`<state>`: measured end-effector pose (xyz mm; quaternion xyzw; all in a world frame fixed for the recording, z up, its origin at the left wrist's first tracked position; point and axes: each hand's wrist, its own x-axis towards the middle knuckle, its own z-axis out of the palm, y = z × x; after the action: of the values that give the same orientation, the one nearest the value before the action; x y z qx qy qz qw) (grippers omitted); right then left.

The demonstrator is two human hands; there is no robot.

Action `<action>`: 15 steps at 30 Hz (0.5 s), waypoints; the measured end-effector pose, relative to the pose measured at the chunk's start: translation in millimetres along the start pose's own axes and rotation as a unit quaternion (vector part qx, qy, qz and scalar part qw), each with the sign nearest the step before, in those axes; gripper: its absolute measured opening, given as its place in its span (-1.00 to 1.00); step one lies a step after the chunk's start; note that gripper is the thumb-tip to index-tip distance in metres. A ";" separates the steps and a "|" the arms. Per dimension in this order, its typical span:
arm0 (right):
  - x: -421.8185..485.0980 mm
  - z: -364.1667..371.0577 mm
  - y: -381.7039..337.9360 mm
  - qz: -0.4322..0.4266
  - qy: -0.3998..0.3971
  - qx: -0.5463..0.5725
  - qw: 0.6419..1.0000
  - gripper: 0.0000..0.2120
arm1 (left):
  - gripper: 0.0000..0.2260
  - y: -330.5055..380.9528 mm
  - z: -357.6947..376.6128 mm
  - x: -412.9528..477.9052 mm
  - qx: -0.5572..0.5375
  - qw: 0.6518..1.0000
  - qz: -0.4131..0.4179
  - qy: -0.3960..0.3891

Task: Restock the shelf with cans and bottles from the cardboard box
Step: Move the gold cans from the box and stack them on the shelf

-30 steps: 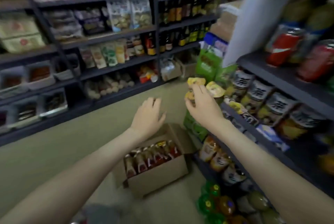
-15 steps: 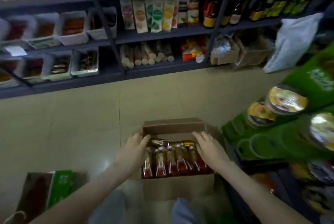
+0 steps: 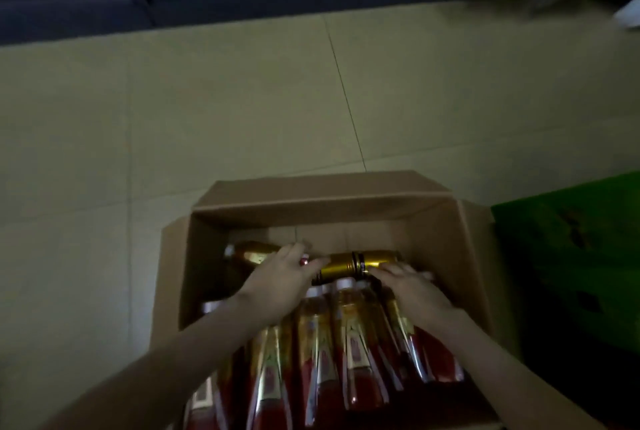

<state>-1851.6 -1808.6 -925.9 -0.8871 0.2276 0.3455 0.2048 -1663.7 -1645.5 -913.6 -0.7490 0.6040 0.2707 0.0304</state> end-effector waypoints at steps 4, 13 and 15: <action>61.4 36.0 29.7 0.006 -0.041 0.006 0.999 -0.49 | -0.57 -12.6 61.8 78.9 -0.029 0.997 0.069 -0.032; 117.3 51.5 40.4 0.070 0.033 0.041 0.996 -0.24 | -0.41 -5.5 105.8 137.8 -0.018 0.981 0.071 -0.177; 128.2 48.6 39.1 0.096 0.042 0.047 0.993 -0.24 | -0.30 -5.4 108.1 142.5 0.014 0.980 0.055 -0.188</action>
<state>-1813.9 -1848.7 -1057.4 -0.8643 0.3362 0.3146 0.2024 -1680.9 -1730.4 -1070.2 -0.6496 0.6316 0.3997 0.1389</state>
